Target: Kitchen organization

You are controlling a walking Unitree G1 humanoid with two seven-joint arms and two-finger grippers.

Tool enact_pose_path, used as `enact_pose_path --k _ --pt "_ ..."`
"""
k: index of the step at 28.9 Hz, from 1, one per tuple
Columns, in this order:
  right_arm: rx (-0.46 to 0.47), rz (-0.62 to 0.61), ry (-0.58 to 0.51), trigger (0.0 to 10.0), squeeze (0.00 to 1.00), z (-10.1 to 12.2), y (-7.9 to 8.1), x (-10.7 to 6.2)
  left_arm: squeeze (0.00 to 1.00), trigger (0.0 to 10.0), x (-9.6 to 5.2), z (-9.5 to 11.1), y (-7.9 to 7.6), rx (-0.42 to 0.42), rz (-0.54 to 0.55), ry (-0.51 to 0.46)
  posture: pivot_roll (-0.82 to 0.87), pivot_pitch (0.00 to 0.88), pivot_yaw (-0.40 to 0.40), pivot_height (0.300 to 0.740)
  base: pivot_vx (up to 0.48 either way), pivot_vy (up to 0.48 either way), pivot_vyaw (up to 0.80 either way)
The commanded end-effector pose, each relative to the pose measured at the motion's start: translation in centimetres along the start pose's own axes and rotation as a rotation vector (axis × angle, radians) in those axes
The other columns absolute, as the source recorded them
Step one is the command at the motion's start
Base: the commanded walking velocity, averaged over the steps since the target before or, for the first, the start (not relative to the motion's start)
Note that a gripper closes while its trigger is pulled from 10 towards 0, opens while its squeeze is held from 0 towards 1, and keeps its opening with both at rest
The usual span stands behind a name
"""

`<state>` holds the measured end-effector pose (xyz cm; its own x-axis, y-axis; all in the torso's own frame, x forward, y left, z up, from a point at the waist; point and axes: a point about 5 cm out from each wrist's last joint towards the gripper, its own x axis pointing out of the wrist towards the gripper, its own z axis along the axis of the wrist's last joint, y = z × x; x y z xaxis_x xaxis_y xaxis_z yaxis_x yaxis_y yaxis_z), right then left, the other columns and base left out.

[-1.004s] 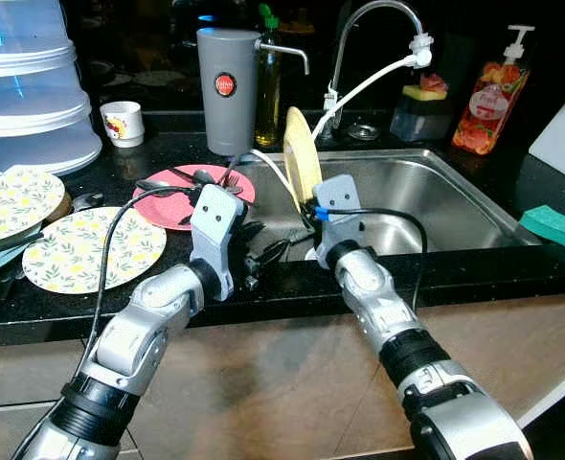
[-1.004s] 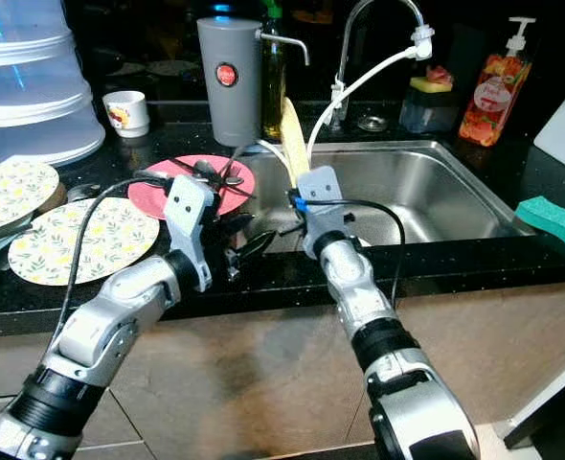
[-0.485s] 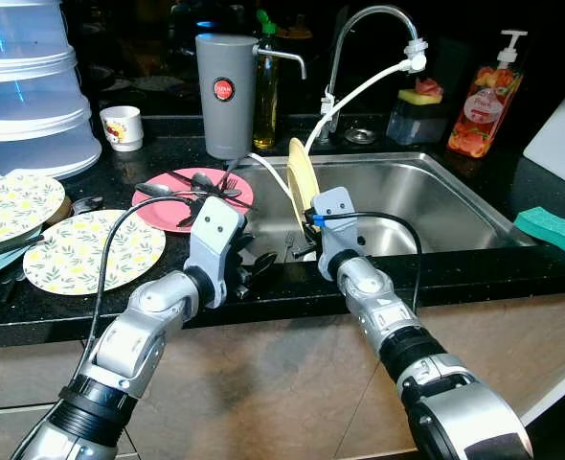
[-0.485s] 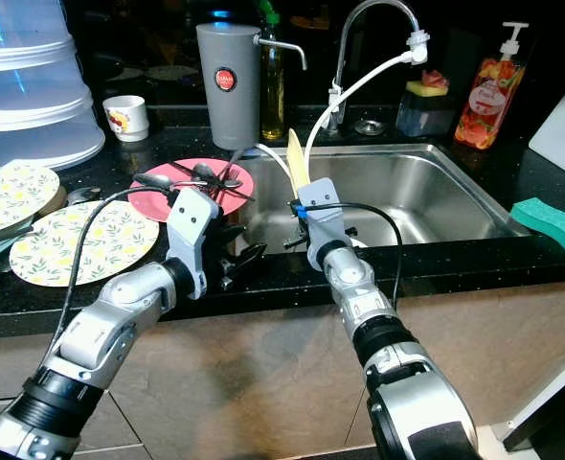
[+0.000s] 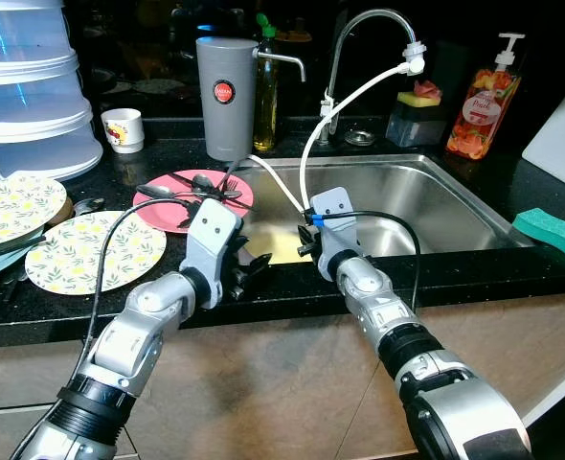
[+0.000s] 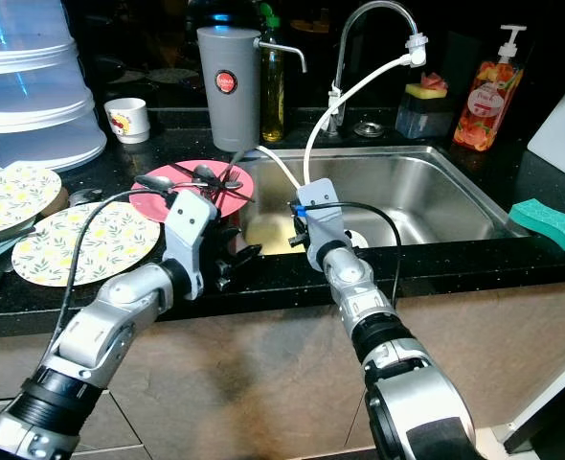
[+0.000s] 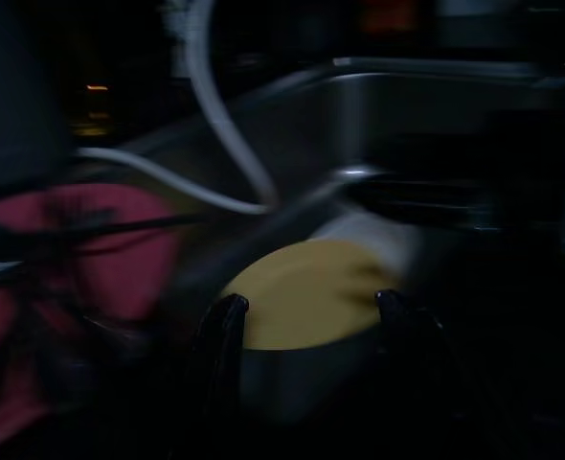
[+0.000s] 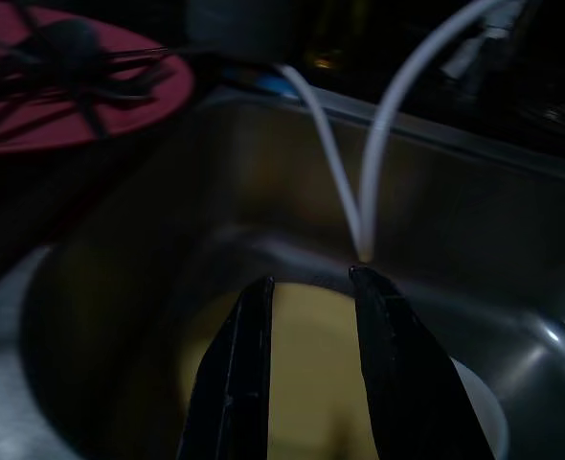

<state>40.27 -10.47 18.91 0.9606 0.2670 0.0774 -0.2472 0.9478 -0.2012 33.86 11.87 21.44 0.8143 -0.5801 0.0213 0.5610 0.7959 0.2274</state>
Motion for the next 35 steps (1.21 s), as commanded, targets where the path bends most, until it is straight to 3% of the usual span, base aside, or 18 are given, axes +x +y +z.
enact_pose_path --k 1,2,3,4,5,6,8,10,11,12,13,17,21,22,23,26,27,35 --pt "0.079 -0.046 -0.057 10.0 0.0 0.9 -1.0 0.1 0.0 10.0 -0.3 1.2 2.0 0.121 0.149 0.001 0.08 0.035 -0.011 0.74 0.0 0.0 0.0" --pt "0.079 -0.046 -0.057 10.0 0.0 0.9 -1.0 0.1 0.0 10.0 -0.3 1.2 2.0 0.121 0.149 0.001 0.08 0.035 -0.011 0.74 0.0 0.0 0.0" --pt "0.132 -0.018 -0.081 10.0 0.0 1.7 -0.9 0.3 0.49 10.0 -0.9 1.5 3.2 0.244 0.218 0.077 0.08 0.035 -0.011 0.74 0.0 0.0 0.0" --pt "0.142 0.001 -0.083 10.0 0.0 1.9 -0.8 0.4 0.65 10.0 -1.2 1.6 3.6 0.314 0.222 0.119 0.08 0.035 -0.011 0.74 0.0 0.0 0.0" --pt "0.147 0.014 -0.083 10.0 0.0 2.0 -0.7 0.4 0.65 10.0 -1.4 1.6 3.8 0.358 0.224 0.146 0.08 0.035 -0.011 0.74 0.0 0.0 0.0" --pt "0.153 0.039 -0.087 10.0 0.0 2.2 -0.4 0.4 0.76 10.0 -1.9 1.7 4.0 0.415 0.205 0.18 0.08 0.035 -0.013 0.74 0.0 0.0 0.0" --pt "0.165 0.062 -0.086 10.0 0.0 2.3 -0.1 0.4 0.84 10.0 -2.4 1.8 4.0 0.458 0.178 0.214 0.08 0.035 -0.013 0.74 0.0 0.0 0.0" --pt "0.165 0.12 -0.087 10.0 0.0 2.5 0.6 0.4 0.73 10.0 -4.1 1.5 4.1 0.532 0.098 0.361 0.08 0.035 -0.013 0.74 0.0 0.0 0.0" --pt "0.163 0.141 -0.088 10.0 0.0 2.6 0.9 0.3 0.5 10.0 -4.9 1.3 4.1 0.544 0.077 0.421 0.08 0.035 -0.013 0.74 0.0 0.0 0.0" --pt "0.163 0.141 -0.088 10.0 0.0 2.6 0.9 0.3 0.5 10.0 -4.9 1.3 4.1 0.544 0.077 0.421 0.08 0.035 -0.013 0.74 0.0 0.0 0.0" --pt "0.156 0.159 -0.092 10.0 0.0 2.7 1.1 0.3 0.0 10.0 -5.6 1.3 4.2 0.55 0.072 0.473 0.08 0.035 -0.013 0.74 0.0 0.0 0.0" --pt "0.158 0.19 -0.113 10.0 0.0 3.4 1.5 0.2 0.0 10.0 -7.2 2.0 4.9 0.589 0.089 0.591 0.09 0.04 -0.023 0.74 0.0 0.0 0.0" --pt "0.17 0.201 -0.117 10.0 0.0 3.9 1.5 0.3 0.33 10.0 -8.5 1.5 5.7 0.599 0.107 0.72 0.09 0.04 -0.023 0.74 0.0 0.0 0.0" --pt "0.17 0.201 -0.117 10.0 0.0 3.9 1.5 0.3 0.33 10.0 -8.5 1.5 5.7 0.599 0.107 0.72 0.09 0.04 -0.023 0.74 0.0 0.0 0.0" --pt "0.186 0.204 -0.114 10.0 0.0 4.0 1.4 0.3 0.2 10.0 -9.2 1.0 6.3 0.646 0.127 0.781 0.09 0.038 -0.022 0.74 0.0 0.0 0.0" --pt "0.199 0.209 -0.109 10.0 0.0 4.0 1.5 0.2 0.16 10.0 -9.5 0.6 6.5 0.65 0.139 0.812 0.09 0.038 -0.022 0.74 0.0 0.0 0.0" --pt "0.223 0.215 -0.101 10.0 0.0 3.9 1.6 0.3 0.0 10.0 -9.8 0.3 6.7 0.662 0.134 0.838 0.09 0.037 -0.022 0.74 0.0 0.0 0.0" --pt "0.272 0.264 -0.049 10.0 0.0 3.4 2.2 0.0 0.0 10.0 -10.8 -1.2 7.5 0.707 0.169 0.954 0.09 0.035 -0.02 0.74 0.0 0.0 0.0"
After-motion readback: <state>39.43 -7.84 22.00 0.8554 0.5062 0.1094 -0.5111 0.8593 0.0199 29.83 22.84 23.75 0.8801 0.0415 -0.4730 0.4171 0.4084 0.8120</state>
